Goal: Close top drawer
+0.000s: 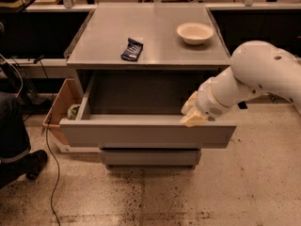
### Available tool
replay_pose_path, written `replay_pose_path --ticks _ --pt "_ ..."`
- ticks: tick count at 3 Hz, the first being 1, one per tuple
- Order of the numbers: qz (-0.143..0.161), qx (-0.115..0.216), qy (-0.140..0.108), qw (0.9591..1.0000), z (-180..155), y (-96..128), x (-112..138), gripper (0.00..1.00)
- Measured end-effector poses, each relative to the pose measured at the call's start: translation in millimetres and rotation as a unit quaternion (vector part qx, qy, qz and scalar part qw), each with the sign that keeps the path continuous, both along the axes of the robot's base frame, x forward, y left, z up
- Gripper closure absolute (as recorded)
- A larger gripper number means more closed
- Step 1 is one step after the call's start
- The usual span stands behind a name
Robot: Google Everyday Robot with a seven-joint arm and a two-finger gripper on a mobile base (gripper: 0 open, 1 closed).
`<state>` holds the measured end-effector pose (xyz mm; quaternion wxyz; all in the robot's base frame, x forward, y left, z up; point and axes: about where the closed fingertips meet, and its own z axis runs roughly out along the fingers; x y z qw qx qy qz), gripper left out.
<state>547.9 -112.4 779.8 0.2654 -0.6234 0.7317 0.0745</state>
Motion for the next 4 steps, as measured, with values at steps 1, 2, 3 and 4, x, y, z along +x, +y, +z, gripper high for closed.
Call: replay_pose_path --ticks 1,2,3,4 --pt "0.005 0.018 0.005 0.9998 -19.6 -9.5 -6.7 0.88" --pt "0.02 0.031 0.008 0.9993 -49.2 -7.3 -0.3 1.0" --pt "0.029 0.036 0.019 0.9988 -81.3 -5.0 0.6 1.0" --pt "0.03 0.036 0.021 0.9987 -85.4 -4.6 0.6 1.0"
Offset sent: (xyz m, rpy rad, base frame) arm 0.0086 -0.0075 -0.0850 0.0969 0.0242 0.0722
